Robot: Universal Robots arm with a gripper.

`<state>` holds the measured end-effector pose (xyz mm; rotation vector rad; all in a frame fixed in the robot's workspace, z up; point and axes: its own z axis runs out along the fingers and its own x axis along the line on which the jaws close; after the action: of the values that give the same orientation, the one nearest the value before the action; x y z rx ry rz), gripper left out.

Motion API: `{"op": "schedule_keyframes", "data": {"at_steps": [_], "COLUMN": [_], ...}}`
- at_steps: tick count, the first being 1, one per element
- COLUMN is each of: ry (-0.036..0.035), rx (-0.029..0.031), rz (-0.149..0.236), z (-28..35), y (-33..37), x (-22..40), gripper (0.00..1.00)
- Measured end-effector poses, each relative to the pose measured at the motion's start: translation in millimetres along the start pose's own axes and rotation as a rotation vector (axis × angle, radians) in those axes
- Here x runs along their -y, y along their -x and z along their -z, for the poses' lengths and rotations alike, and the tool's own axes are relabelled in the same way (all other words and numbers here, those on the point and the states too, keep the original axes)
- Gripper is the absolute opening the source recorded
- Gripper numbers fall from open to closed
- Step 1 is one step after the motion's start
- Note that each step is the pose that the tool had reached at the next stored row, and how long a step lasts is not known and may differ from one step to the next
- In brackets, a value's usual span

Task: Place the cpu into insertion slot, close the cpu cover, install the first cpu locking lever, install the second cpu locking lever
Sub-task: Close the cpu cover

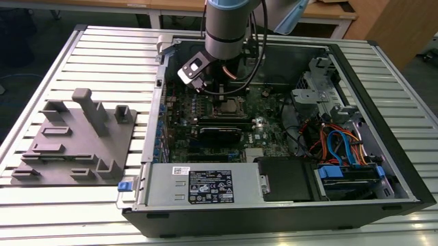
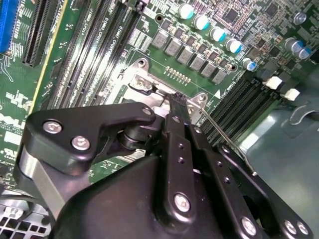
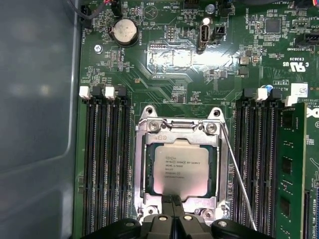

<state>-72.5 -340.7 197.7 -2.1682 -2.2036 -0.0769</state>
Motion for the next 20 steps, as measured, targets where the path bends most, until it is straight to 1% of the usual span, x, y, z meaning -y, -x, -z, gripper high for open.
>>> {"op": "schedule_keyframes", "data": {"at_steps": [5, 7, 12, 16, 20], "ry": [0.0002, 0.0004, 0.0000, 0.0001, 0.0001], "rx": [-0.0004, -0.0012, -0.0001, 0.0006, 0.0023], "rz": [0.000, 0.000, 0.000, 0.000, 0.000], "z": [0.1, 1.2, 5.5, 6.2, 6.1], "y": [-0.1, -0.3, -0.4, -0.5, -0.4], "x": [0.1, 0.2, 0.4, 0.2, -2.7], "gripper": [0.11, 0.11, 0.11, 0.11, 0.11]}}
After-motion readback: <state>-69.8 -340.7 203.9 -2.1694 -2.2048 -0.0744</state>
